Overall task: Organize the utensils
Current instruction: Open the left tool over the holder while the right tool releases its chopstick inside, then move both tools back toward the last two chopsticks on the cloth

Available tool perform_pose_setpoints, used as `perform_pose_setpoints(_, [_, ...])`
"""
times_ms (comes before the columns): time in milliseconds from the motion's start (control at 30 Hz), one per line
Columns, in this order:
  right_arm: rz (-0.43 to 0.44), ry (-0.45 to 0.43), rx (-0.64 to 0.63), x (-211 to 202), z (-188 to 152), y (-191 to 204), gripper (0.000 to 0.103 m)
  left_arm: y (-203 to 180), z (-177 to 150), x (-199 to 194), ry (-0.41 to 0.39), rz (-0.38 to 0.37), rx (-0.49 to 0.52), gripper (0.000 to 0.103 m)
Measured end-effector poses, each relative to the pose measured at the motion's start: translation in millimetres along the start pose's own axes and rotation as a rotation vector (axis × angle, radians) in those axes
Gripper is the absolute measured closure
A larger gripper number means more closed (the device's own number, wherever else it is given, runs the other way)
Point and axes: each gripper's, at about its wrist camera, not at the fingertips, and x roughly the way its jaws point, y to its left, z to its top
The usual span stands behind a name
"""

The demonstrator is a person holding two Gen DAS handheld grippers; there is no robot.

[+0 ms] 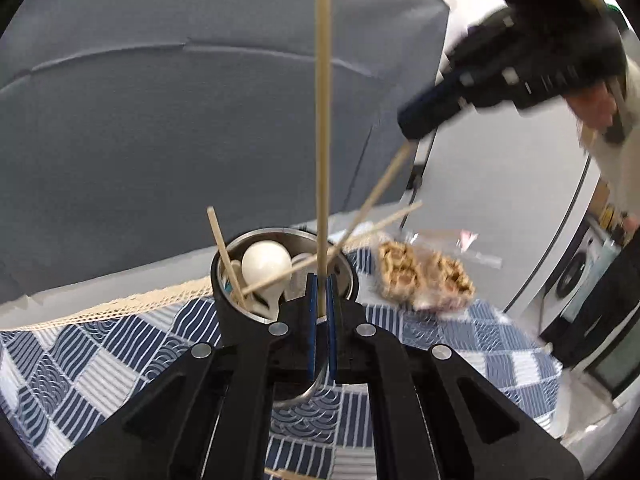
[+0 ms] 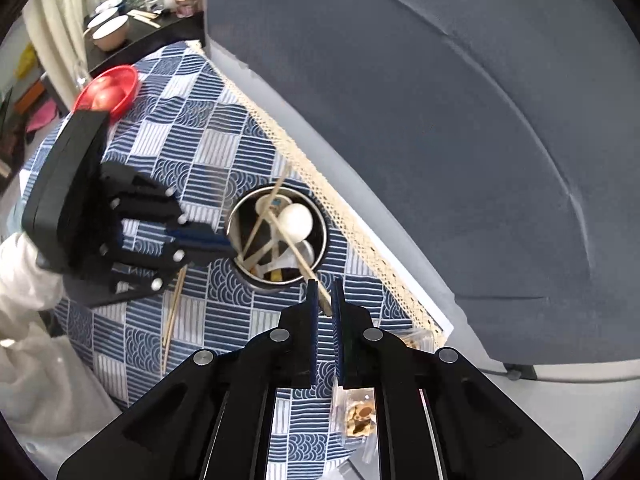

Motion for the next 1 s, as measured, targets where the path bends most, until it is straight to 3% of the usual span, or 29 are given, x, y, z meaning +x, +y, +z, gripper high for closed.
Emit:
perform_pose_setpoints(200, [0.005, -0.003, 0.047, 9.7, 0.8, -8.9, 0.095, 0.6, -5.5, 10.0, 0.067, -0.001, -0.017, 0.098])
perform_pose_setpoints(267, [-0.009, -0.006, 0.067, 11.9, -0.8, -13.6, 0.09, 3.8, -2.8, 8.5, 0.072, 0.0, -0.042, 0.092])
perform_pose_setpoints(300, [-0.009, -0.005, 0.078, 12.3, -2.0, -16.0, 0.088, 4.4, -1.8, 6.7, 0.069, 0.023, -0.04, 0.068])
perform_pose_setpoints(333, [-0.006, -0.01, 0.093, 11.2, -4.4, -18.7, 0.08, 5.3, -1.5, 4.7, 0.068, 0.046, -0.04, 0.052])
perform_pose_setpoints(367, [-0.007, -0.018, 0.103, 9.1, -6.5, -21.0, 0.064, 6.0, -2.3, 2.8, 0.068, 0.052, -0.043, 0.047])
perform_pose_setpoints(433, [-0.017, -0.042, 0.114, 3.2, -10.7, -23.7, 0.041, 9.0, -3.2, -4.3, 0.066, 0.064, -0.063, 0.035])
perform_pose_setpoints(500, [-0.023, -0.076, 0.128, -3.7, -16.2, -26.4, 0.037, 10.0, -5.6, -8.9, 0.071, 0.098, -0.078, 0.021])
perform_pose_setpoints(567, [-0.038, -0.093, 0.148, -7.0, -22.4, -28.3, 0.02, 10.2, -8.5, -13.3, 0.081, 0.12, -0.088, 0.017])
perform_pose_setpoints(600, [-0.054, -0.103, 0.152, -8.1, -25.0, -28.2, 0.018, 10.3, -10.7, -15.3, 0.095, 0.138, -0.094, 0.011])
perform_pose_setpoints(833, [-0.068, -0.179, 0.14, -11.6, -46.7, -16.8, 0.017, 12.4, -23.9, -27.4, 0.164, 0.25, -0.149, 0.006])
perform_pose_setpoints(1000, [-0.026, -0.22, 0.155, -10.4, -65.4, -6.9, 0.017, 9.5, -34.7, -35.4, 0.212, 0.322, -0.186, 0.006])
